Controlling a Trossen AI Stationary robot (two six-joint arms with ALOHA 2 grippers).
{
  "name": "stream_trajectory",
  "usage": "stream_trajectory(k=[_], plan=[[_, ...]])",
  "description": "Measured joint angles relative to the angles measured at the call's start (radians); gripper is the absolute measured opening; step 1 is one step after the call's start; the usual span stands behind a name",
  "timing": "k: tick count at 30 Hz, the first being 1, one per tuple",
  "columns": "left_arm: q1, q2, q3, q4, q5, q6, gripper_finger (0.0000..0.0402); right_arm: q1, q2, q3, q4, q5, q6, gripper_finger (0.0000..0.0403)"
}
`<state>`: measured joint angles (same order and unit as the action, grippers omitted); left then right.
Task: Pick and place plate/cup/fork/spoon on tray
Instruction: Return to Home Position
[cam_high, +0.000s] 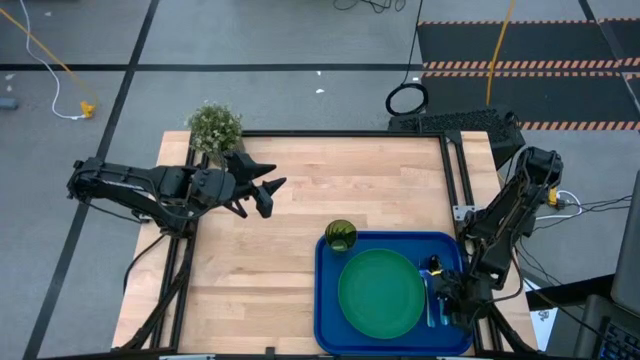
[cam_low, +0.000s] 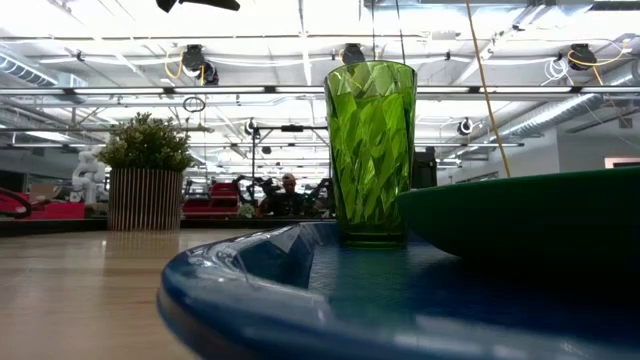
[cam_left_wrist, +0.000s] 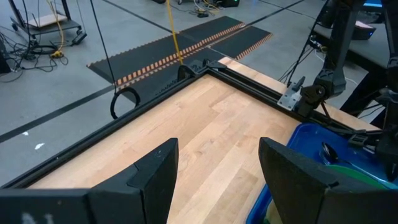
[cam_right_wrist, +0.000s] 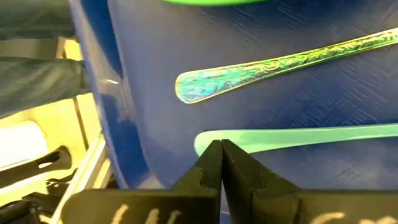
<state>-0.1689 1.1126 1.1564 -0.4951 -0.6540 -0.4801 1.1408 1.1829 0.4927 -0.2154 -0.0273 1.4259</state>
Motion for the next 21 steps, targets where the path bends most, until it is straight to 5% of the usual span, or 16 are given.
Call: stream_trajectory(k=[6, 12, 21], plan=[[0.000, 0.000, 0.000, 0.000, 0.001, 0.000, 0.0225, 0.000, -0.086, 0.000, -0.002, 0.010, 0.002, 0.0000], [0.000, 0.000, 0.000, -0.001, 0.001, 0.052, 0.0225, -0.002, -0.240, 0.001, -0.067, 0.163, -0.009, 0.0000], [0.000, 0.000, 0.000, -0.001, 0.002, 0.163, 0.0225, -0.051, -0.455, 0.002, -0.084, 0.328, -0.427, 0.0000]])
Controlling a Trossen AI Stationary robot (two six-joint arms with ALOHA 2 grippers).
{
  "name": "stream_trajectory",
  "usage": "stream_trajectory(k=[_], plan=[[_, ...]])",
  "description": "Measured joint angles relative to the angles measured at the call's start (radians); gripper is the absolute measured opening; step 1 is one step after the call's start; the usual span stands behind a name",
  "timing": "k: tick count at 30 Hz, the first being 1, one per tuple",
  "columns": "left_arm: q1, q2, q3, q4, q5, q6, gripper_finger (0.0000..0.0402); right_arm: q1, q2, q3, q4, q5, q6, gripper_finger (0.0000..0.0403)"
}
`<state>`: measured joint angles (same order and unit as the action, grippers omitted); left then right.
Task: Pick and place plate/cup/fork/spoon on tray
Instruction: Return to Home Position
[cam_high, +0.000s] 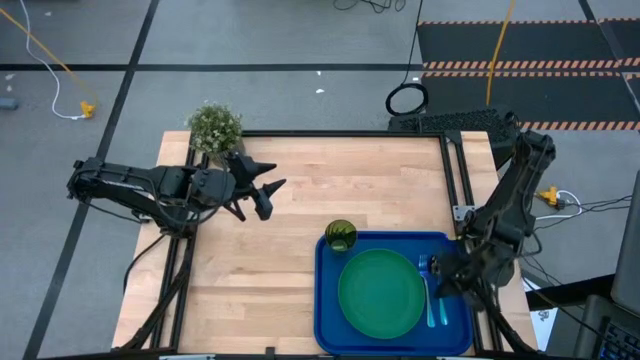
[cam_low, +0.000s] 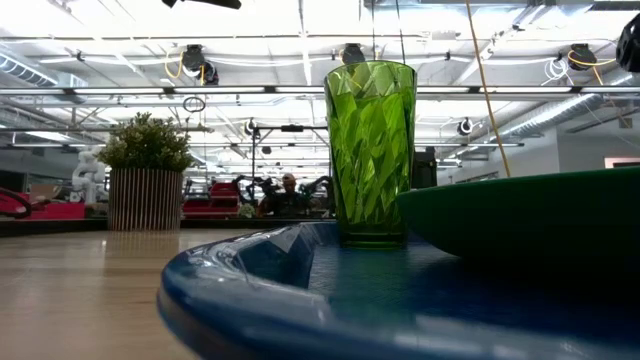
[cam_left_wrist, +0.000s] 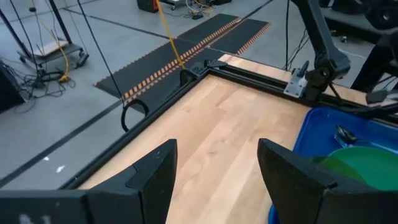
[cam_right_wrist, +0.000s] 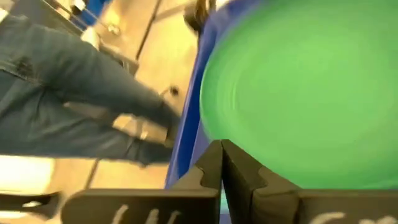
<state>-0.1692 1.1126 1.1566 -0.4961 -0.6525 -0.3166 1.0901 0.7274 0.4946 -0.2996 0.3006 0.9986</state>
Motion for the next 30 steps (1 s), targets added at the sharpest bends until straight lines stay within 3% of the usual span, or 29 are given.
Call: stream_trajectory(k=[10, 16, 30], plan=[[0.000, 0.000, 0.000, -0.001, 0.000, 0.016, 0.0225, -0.100, -0.176, 0.000, 0.057, 0.263, -0.445, 0.0000], [0.008, 0.000, 0.000, -0.002, -0.002, -0.071, 0.0225, -0.199, -0.269, 0.000, 0.117, 0.282, -0.788, 0.0000], [0.029, 0.000, 0.000, -0.001, -0.029, -0.107, 0.0225, -0.455, -0.489, 0.002, 0.144, 0.274, -0.926, 0.0000]])
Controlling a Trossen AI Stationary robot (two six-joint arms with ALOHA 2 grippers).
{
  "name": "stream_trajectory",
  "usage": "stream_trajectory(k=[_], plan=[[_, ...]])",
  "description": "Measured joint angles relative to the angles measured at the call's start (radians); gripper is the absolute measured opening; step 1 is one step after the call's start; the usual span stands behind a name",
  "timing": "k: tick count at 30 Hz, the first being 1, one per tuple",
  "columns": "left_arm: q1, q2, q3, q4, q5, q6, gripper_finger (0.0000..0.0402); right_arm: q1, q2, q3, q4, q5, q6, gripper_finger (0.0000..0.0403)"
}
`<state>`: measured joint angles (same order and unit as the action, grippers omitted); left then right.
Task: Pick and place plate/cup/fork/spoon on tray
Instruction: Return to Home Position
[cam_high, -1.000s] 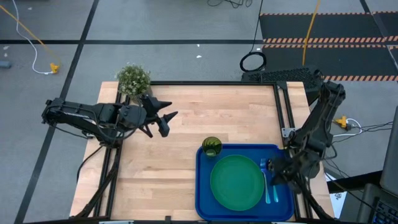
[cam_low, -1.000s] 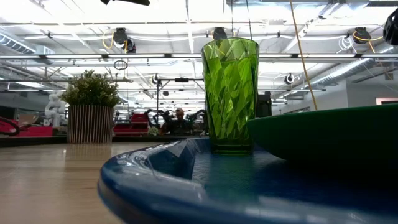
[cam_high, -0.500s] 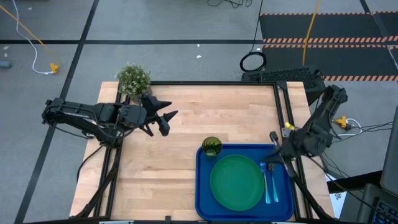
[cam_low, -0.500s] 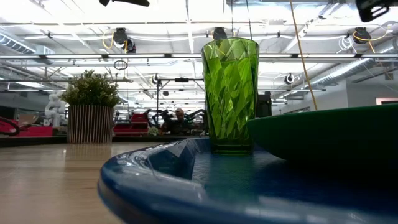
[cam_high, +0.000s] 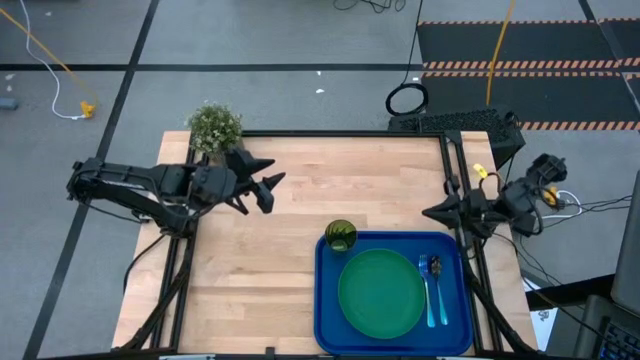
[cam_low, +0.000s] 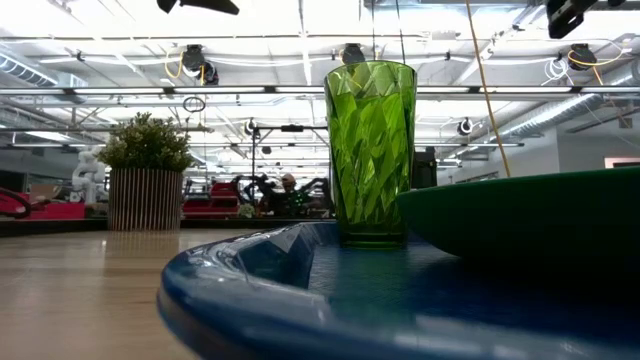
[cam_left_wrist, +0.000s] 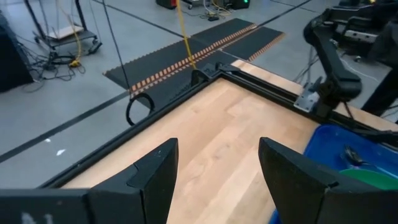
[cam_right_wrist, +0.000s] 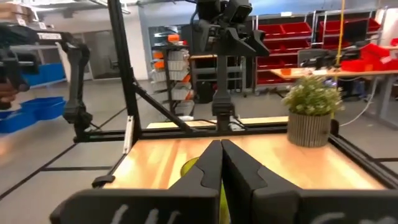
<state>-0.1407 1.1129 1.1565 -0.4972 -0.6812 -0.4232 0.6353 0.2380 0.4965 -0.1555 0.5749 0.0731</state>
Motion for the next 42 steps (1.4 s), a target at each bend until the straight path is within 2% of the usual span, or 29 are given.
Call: stream_trajectory(k=[4, 9, 14, 20, 25, 27, 35, 38, 42], plan=[[0.033, 0.000, 0.000, 0.000, -0.001, 0.039, 0.0225, -0.045, -0.005, 0.000, 0.002, -0.039, -0.009, 0.0000], [0.097, 0.000, -0.027, 0.025, 0.005, 0.179, 0.0225, -0.093, 0.034, -0.001, 0.069, -0.079, -0.007, 0.0000], [0.195, -0.001, -0.072, 0.082, 0.177, 0.254, 0.0213, -0.160, 0.107, -0.001, 0.193, -0.080, -0.005, 0.0000], [0.270, 0.000, -0.203, 0.305, 0.368, 0.309, 0.0124, -0.265, 0.193, -0.001, 0.280, -0.183, 0.102, 0.0000], [0.330, 0.000, -0.292, 0.441, 0.501, 0.370, 0.0031, -0.348, 0.255, -0.001, 0.259, -0.281, 0.083, 0.0000], [0.349, 0.000, -0.315, 0.459, 0.564, 0.370, 0.0008, -0.386, 0.277, -0.002, 0.246, -0.327, 0.054, 0.0000], [0.358, 0.000, -0.320, 0.469, 0.622, 0.452, 0.0008, -0.578, 0.317, -0.053, 0.256, -0.556, 0.019, 0.0000], [0.359, 0.000, -0.320, 0.469, 0.613, 0.476, 0.0004, -0.640, 0.317, -0.085, 0.257, -0.586, 0.011, 0.0000], [0.359, 0.000, -0.320, 0.471, 0.594, 0.473, 0.0022, -0.697, 0.317, -0.126, 0.301, -0.607, -0.016, 0.0000]])
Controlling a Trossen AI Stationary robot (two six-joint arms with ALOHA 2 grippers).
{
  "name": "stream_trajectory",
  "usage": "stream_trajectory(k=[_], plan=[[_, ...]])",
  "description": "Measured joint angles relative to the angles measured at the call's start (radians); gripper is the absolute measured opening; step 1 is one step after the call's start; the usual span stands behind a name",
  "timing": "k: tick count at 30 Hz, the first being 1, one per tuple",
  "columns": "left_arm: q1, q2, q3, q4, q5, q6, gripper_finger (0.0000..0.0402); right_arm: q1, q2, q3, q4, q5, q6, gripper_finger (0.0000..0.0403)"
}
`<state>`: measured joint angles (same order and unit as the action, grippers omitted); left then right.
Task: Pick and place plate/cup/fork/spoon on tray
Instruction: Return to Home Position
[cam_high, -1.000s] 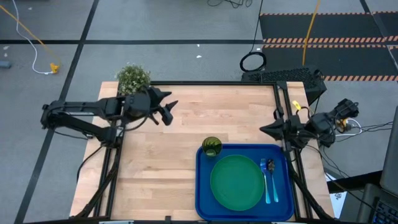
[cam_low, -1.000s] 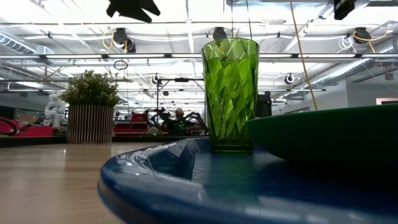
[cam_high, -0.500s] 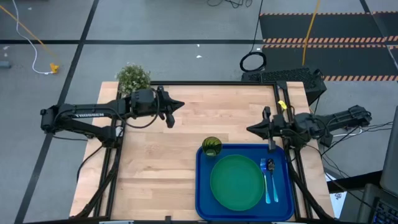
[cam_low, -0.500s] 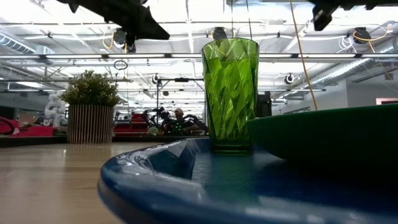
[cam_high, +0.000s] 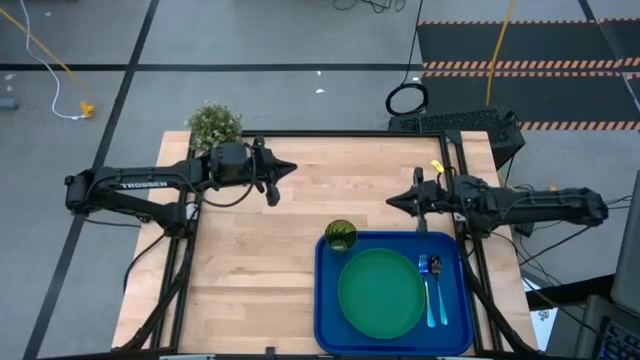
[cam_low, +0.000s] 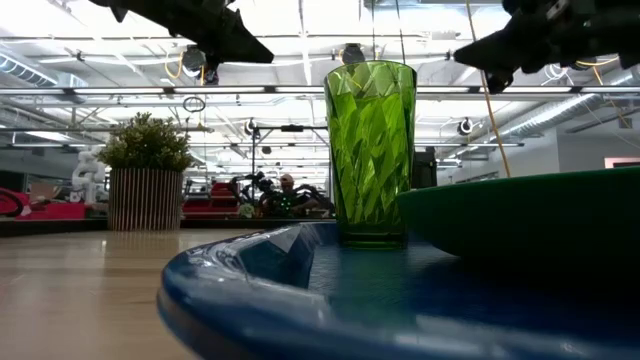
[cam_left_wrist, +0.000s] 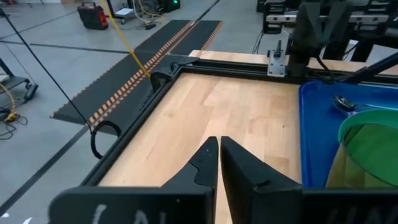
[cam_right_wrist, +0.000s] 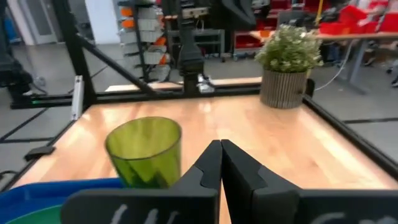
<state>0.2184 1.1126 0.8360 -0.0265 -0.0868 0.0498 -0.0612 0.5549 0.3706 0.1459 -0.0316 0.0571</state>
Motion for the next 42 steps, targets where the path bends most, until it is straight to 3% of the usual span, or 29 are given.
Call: stream_trajectory(k=[10, 22, 26, 42], plan=[[-0.001, 0.000, 0.000, 0.004, -0.001, -0.029, 0.0041, -0.043, -0.015, -0.187, 0.362, 0.000, 0.032, 0.0000], [-0.001, 0.000, 0.000, 0.001, -0.020, -0.033, 0.0042, -0.043, -0.121, -0.328, 0.452, -0.001, 0.104, 0.0000], [0.001, 0.000, 0.000, 0.001, -0.063, -0.029, 0.0042, -0.044, -0.159, -0.336, 0.436, 0.005, 0.083, 0.0000], [0.009, 0.000, 0.001, -0.001, -0.071, -0.056, 0.0042, -0.107, -0.374, -0.339, 0.192, 0.032, 0.060, 0.0000]])
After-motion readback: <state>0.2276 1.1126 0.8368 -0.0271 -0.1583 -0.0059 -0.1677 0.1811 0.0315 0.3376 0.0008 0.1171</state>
